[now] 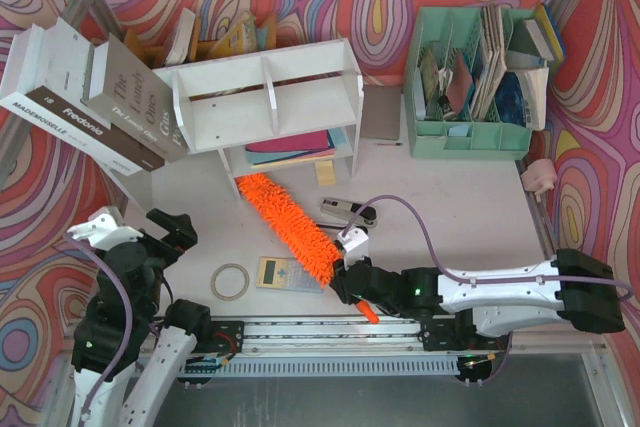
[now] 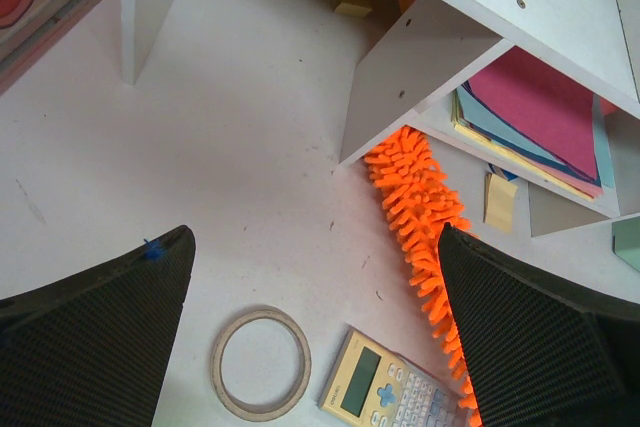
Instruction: Dust the bookshelf with a duster
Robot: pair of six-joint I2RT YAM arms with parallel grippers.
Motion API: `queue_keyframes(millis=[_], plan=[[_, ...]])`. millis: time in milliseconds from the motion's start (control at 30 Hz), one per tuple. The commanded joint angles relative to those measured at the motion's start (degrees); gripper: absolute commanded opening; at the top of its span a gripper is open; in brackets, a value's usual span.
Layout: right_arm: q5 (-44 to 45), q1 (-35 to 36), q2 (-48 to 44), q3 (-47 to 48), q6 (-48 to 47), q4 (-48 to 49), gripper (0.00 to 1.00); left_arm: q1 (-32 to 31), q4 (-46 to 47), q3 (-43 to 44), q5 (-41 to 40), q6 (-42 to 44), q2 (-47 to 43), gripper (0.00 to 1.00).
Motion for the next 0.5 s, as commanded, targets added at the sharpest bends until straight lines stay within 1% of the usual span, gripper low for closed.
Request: queue_keyframes(millis=[0, 100, 300, 467], plan=[[-0.3, 0.3, 1.2, 3.3, -0.8, -0.2, 0.00, 0.4, 0.3, -0.7, 0.0, -0.5, -1.0, 0.98], [-0.4, 0.3, 0.2, 3.7, -2.4, 0.6, 0.00, 0.4, 0.3, -0.7, 0.0, -0.5, -0.9, 0.99], [-3.5, 0.4, -5.6, 3.9, -8.1, 3.2, 0.00, 0.4, 0.3, -0.7, -0.1, -0.5, -0.9, 0.98], [-3.8, 0.3, -5.1, 2.9, -7.0, 2.6, 0.00, 0.4, 0.3, -0.7, -0.1, -0.5, -1.0, 0.98]])
